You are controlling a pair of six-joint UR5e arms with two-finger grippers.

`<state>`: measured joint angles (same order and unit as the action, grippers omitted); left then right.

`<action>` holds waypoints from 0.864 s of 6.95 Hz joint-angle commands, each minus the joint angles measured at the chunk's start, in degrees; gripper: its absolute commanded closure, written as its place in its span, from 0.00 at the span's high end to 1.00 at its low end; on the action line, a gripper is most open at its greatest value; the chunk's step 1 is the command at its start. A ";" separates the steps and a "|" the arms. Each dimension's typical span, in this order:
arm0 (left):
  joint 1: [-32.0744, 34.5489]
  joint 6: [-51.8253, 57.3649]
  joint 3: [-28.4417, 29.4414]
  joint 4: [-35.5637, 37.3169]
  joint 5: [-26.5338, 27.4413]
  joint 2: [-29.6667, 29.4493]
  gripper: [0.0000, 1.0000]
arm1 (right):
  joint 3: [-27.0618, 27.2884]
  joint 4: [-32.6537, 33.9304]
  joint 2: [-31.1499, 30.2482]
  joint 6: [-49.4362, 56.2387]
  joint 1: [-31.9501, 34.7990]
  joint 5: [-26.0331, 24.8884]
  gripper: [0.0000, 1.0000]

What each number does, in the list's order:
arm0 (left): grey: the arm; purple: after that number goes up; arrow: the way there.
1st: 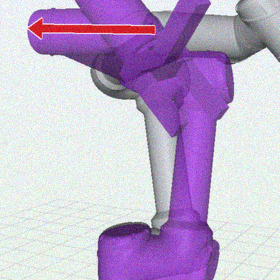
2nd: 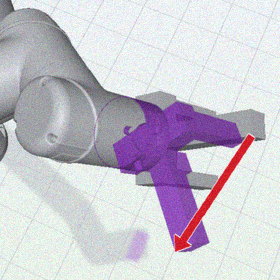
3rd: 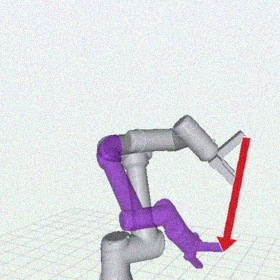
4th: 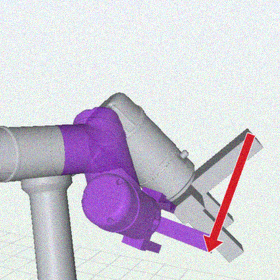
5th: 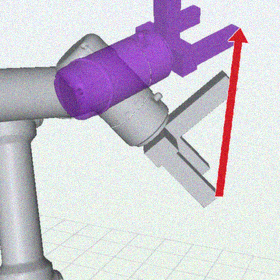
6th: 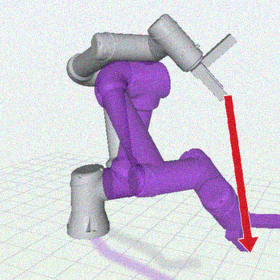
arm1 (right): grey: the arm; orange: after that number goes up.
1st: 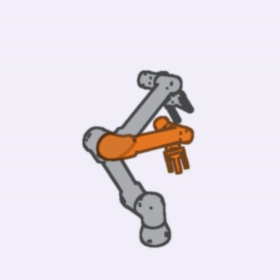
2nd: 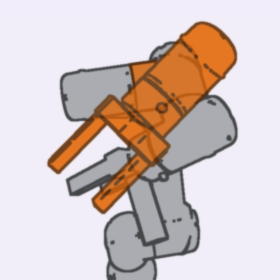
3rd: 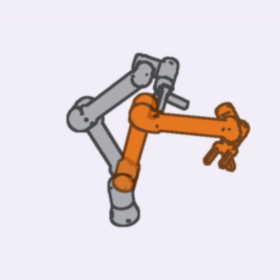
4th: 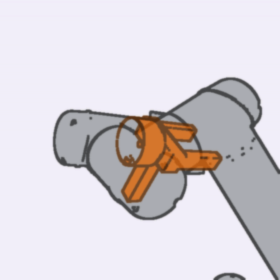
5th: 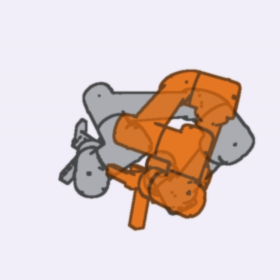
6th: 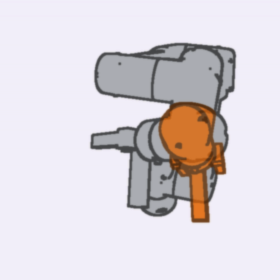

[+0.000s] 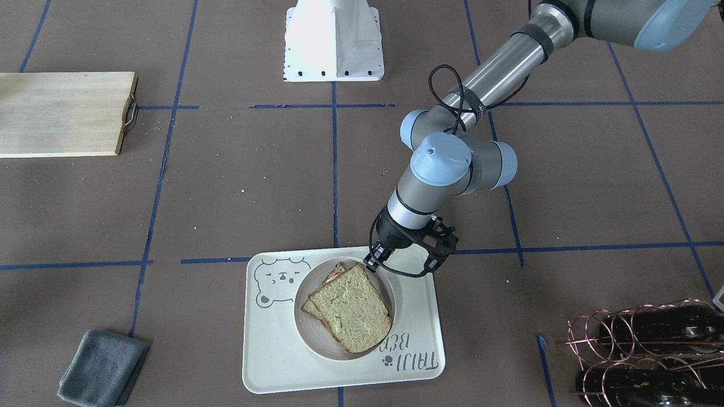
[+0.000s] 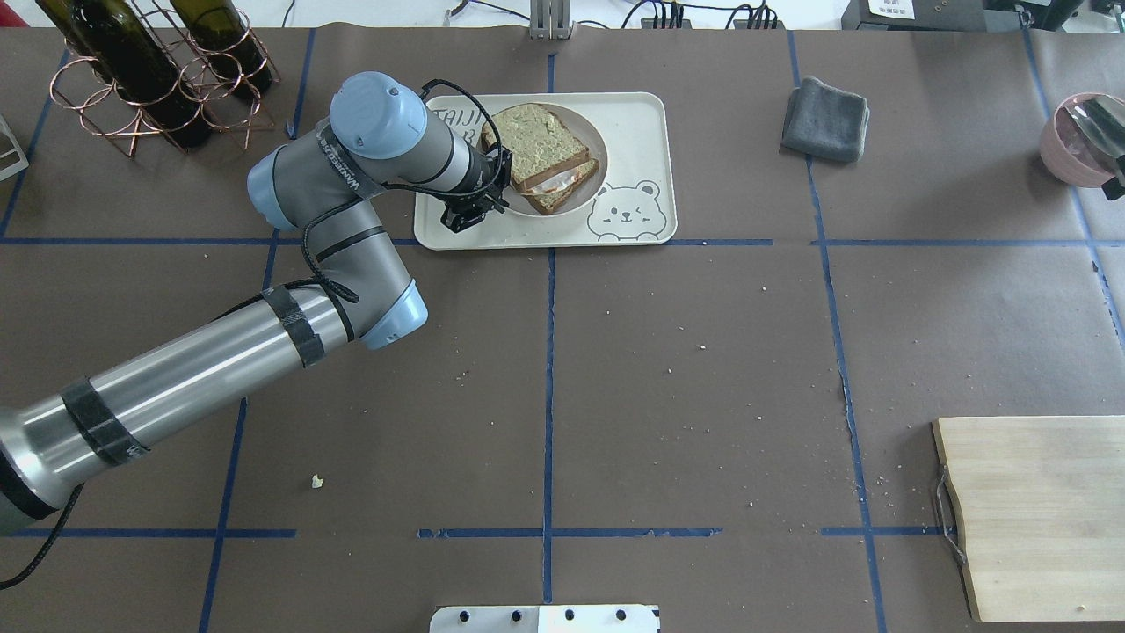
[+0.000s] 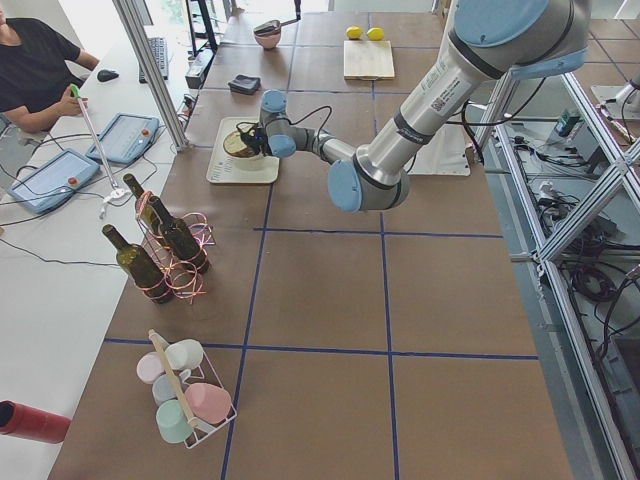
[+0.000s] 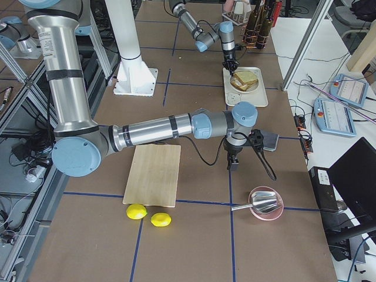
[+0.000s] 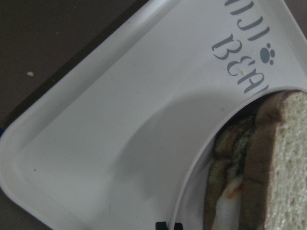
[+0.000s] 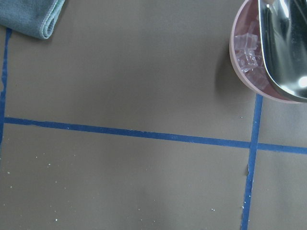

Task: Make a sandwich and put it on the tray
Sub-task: 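Release the plate rim and retract the left arm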

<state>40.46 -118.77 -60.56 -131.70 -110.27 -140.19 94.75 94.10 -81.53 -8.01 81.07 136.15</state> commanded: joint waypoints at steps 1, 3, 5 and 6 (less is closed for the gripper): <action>0.23 -0.06 0.09 -3.63 1.80 0.35 0.99 | -0.01 0.03 0.05 -0.25 0.05 -0.01 1.00; 0.41 13.84 -12.30 -3.65 2.08 11.79 1.00 | -0.01 0.03 0.05 -0.25 0.14 -0.01 1.00; 2.85 20.33 -23.16 -0.60 2.25 18.70 1.00 | -0.01 0.03 -0.21 -0.08 0.14 -0.01 1.00; 4.70 25.82 -28.25 3.08 1.99 22.11 1.00 | -0.01 -0.05 -0.30 0.01 0.14 -0.01 1.00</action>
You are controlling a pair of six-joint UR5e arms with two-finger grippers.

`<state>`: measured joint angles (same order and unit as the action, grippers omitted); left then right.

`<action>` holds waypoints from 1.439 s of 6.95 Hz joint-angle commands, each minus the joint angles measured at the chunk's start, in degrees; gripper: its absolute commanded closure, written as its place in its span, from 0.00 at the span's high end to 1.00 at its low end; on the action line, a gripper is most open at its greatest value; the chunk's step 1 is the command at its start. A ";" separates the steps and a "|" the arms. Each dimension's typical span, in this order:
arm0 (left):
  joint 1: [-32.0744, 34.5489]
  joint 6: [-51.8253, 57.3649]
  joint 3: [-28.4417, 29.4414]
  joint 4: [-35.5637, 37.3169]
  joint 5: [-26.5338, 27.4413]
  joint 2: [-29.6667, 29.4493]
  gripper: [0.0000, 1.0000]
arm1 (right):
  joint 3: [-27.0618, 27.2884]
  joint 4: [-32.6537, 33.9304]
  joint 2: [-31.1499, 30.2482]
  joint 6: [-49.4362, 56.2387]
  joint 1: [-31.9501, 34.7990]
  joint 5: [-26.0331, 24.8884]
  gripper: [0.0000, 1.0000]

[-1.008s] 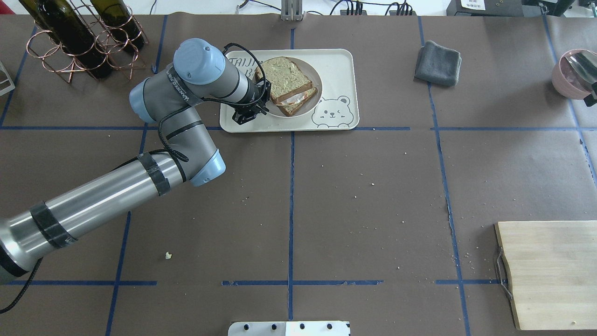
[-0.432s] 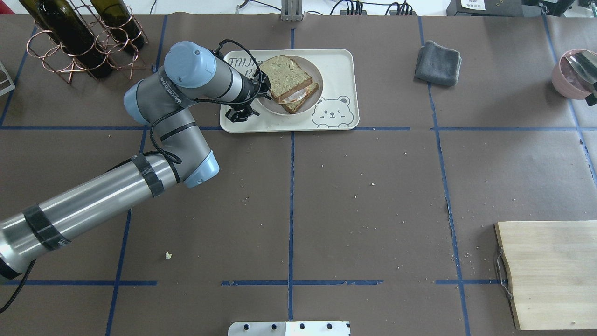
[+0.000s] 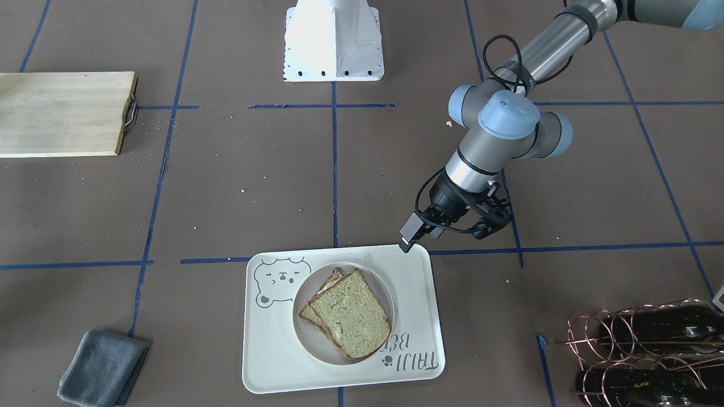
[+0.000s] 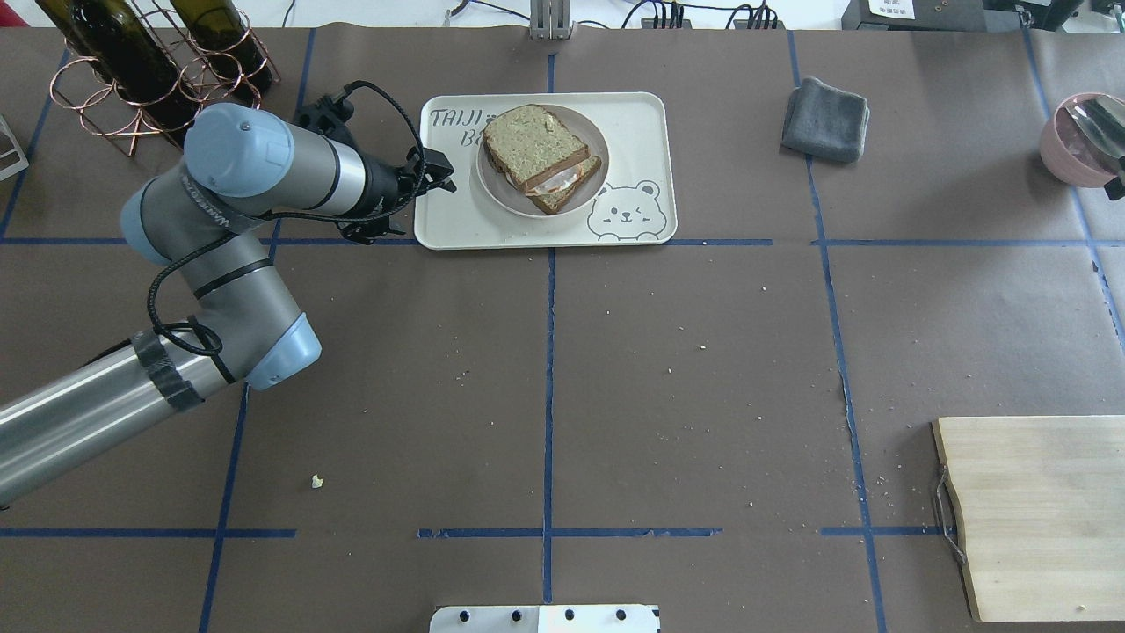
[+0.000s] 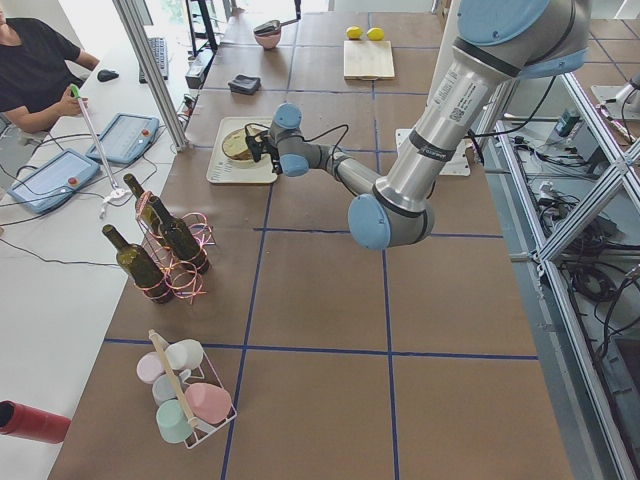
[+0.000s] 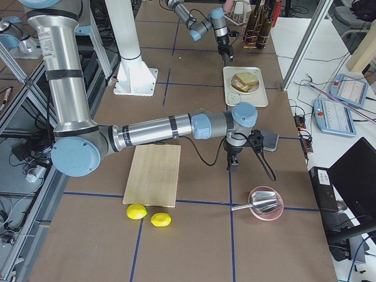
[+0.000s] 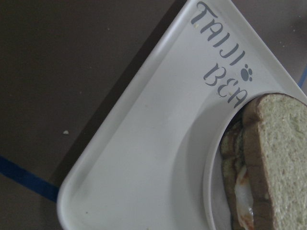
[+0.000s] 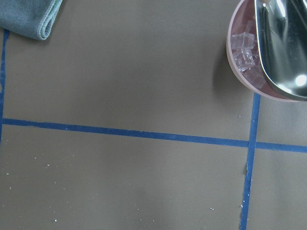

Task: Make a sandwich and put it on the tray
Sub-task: 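Release the plate rim and retract the left arm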

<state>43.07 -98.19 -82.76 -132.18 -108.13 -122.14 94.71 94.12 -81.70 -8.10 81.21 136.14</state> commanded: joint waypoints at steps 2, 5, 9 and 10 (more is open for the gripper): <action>4.46 28.66 -19.92 18.12 -0.24 10.49 1.00 | -0.06 0.01 -0.39 0.89 0.96 0.00 1.00; 14.80 56.08 -23.76 23.11 -2.59 19.18 1.00 | -1.01 0.02 -1.97 0.63 3.85 0.00 1.00; 32.37 89.23 -21.15 23.46 -11.39 29.57 1.00 | -1.02 0.02 -2.94 0.54 6.50 0.44 1.00; 37.99 98.02 -16.34 23.46 -15.92 30.11 1.00 | -1.02 0.02 -3.64 0.63 6.77 0.53 1.00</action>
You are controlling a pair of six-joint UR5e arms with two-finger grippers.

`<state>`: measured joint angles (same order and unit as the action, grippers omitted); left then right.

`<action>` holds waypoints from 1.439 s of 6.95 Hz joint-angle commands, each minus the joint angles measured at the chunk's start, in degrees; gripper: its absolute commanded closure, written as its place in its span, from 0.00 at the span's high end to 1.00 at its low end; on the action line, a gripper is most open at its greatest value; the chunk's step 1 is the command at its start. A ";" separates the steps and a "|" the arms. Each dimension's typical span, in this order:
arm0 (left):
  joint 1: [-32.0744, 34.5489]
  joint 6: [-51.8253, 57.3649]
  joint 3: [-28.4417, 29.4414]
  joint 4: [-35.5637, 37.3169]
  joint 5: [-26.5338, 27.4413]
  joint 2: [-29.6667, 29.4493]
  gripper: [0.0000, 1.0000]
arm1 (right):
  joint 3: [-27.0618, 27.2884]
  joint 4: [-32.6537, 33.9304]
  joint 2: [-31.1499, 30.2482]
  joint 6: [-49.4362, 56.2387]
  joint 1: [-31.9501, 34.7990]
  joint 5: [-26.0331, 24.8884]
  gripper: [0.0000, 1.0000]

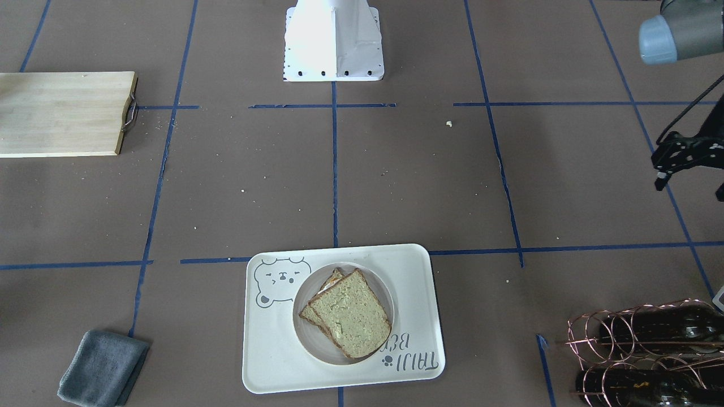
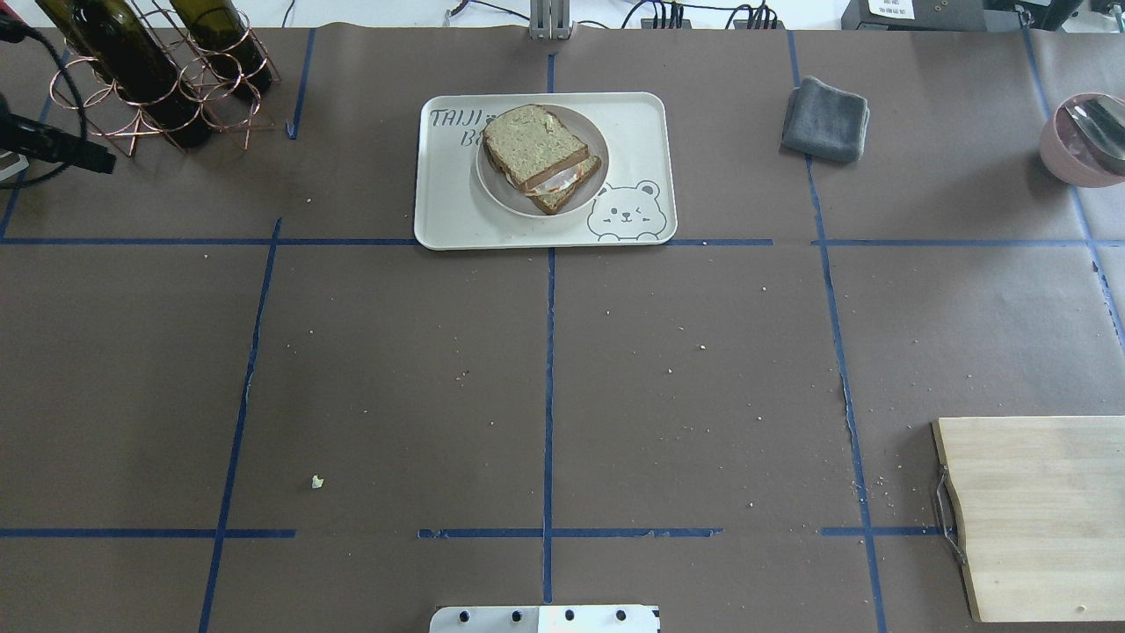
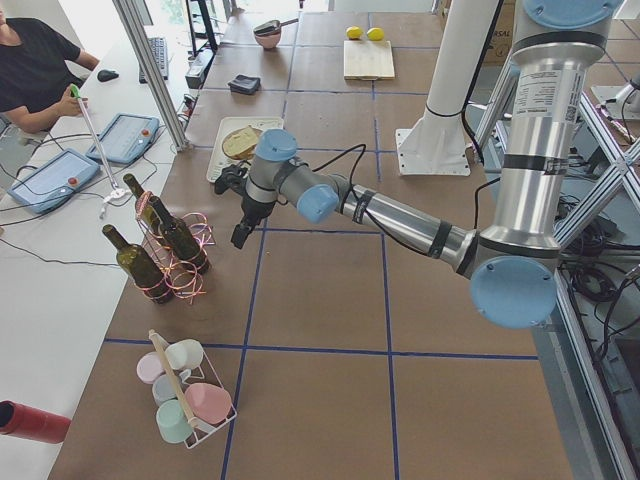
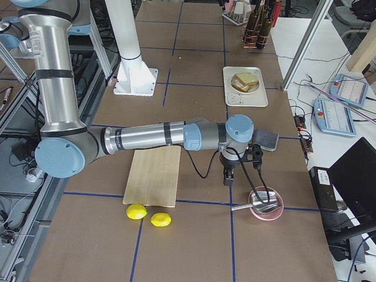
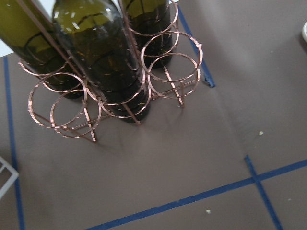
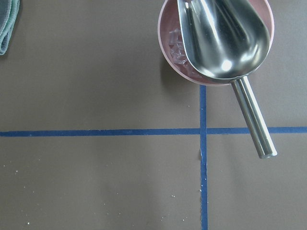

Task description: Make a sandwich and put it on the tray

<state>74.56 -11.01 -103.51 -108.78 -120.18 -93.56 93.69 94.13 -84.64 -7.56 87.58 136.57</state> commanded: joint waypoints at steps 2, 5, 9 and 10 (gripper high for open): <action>7.70 13.38 10.24 -0.03 -6.47 1.45 1.00 | 0.52 -0.09 -1.75 0.17 0.57 0.01 1.00; 8.93 15.39 12.90 1.89 -6.82 3.29 1.00 | 0.00 0.00 -2.54 0.79 0.57 0.10 1.00; 16.83 24.19 11.32 22.70 -8.91 1.54 1.00 | -0.44 0.17 -4.22 5.52 2.49 0.63 1.00; 16.85 24.19 11.40 23.08 -12.23 2.06 1.00 | -0.18 0.09 -4.92 5.71 3.55 0.63 1.00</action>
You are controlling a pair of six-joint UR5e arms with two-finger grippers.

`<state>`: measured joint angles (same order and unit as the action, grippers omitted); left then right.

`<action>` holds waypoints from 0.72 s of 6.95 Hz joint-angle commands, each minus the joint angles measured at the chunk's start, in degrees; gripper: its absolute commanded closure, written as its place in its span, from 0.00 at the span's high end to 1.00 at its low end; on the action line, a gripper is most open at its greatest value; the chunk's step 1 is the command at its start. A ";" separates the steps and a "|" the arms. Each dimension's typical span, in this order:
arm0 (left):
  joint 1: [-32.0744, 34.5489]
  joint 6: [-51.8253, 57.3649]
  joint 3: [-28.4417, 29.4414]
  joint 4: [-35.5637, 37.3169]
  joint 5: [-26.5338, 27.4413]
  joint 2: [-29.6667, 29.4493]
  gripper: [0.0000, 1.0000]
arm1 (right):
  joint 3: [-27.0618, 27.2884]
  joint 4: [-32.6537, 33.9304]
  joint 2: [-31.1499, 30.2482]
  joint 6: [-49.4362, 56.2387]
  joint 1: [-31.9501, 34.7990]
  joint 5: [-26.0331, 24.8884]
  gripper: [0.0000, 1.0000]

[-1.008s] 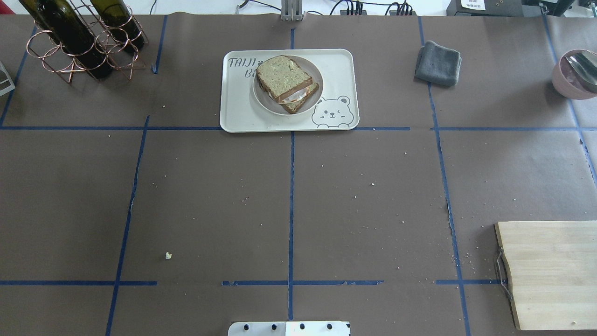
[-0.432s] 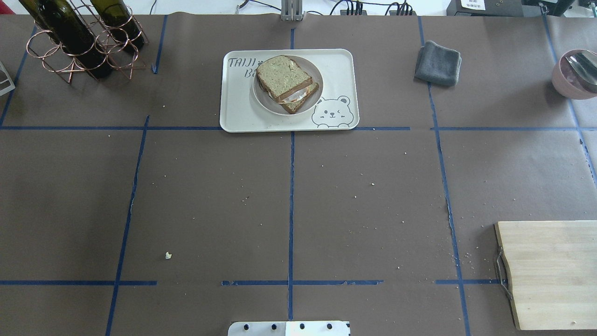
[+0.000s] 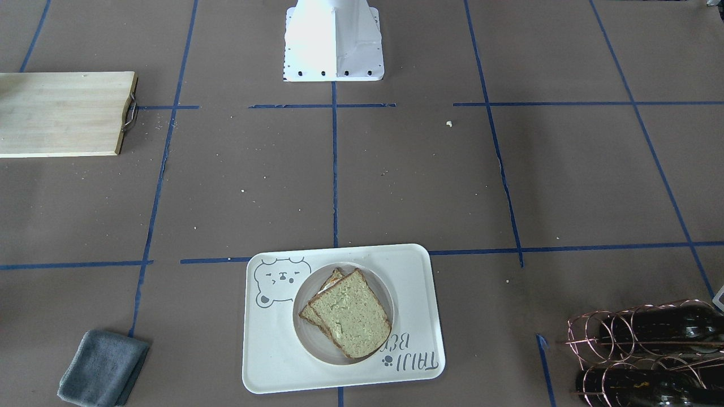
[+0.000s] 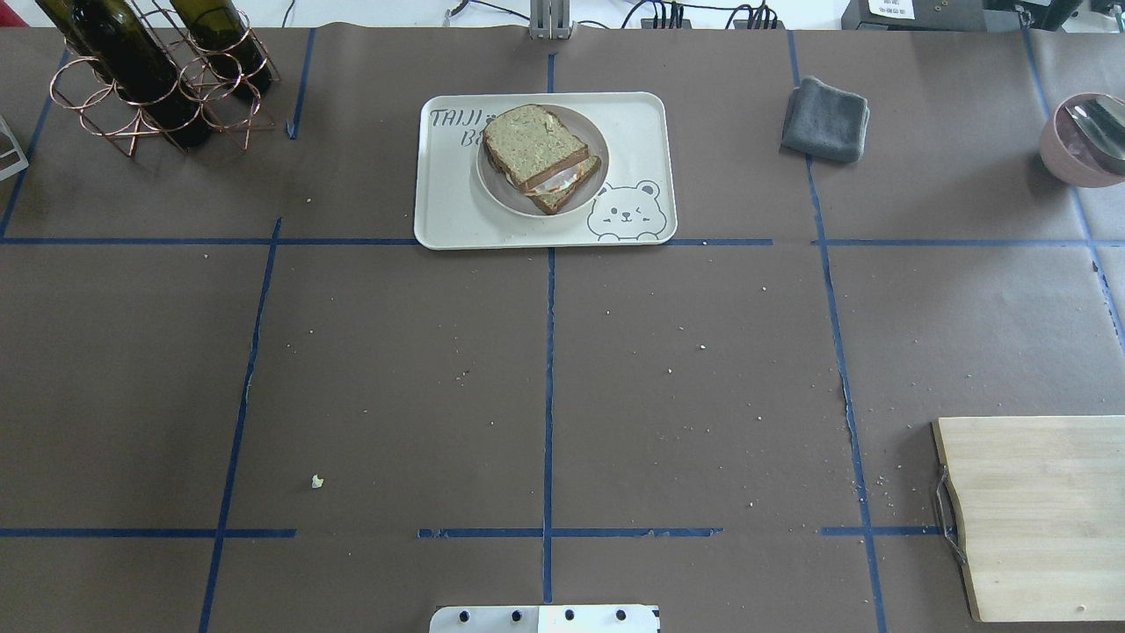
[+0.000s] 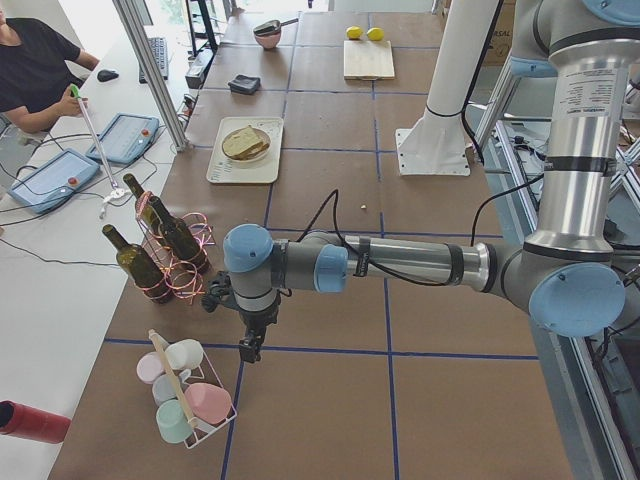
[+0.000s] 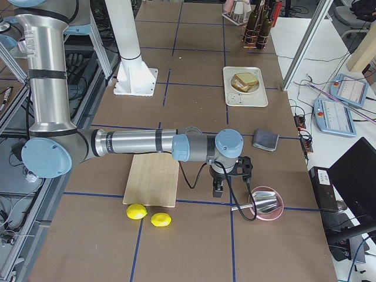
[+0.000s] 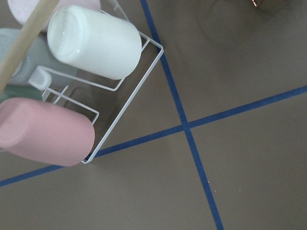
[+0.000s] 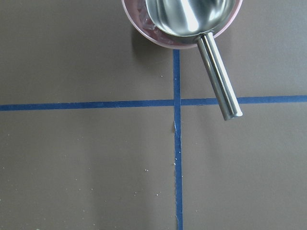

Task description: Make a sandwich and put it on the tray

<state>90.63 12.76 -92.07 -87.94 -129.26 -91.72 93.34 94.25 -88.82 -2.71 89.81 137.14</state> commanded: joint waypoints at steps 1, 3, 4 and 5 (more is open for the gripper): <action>0.78 0.25 -0.22 2.33 -3.97 0.31 1.00 | 0.52 -0.03 -1.87 0.95 1.94 0.23 1.00; 0.69 -0.02 -0.39 2.07 -3.98 0.23 1.00 | 1.40 -0.04 -3.20 0.87 3.35 1.11 1.00; 0.78 -0.11 -0.92 2.16 -3.98 0.14 1.00 | 1.58 -0.12 -4.07 0.78 3.97 1.64 1.00; 0.69 -0.11 -1.18 2.25 -3.98 0.14 1.00 | 1.58 -0.12 -3.99 0.00 3.88 2.16 1.00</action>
<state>91.36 12.70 -92.87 -85.78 -133.22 -91.54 94.81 94.15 -92.52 -2.09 93.47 138.71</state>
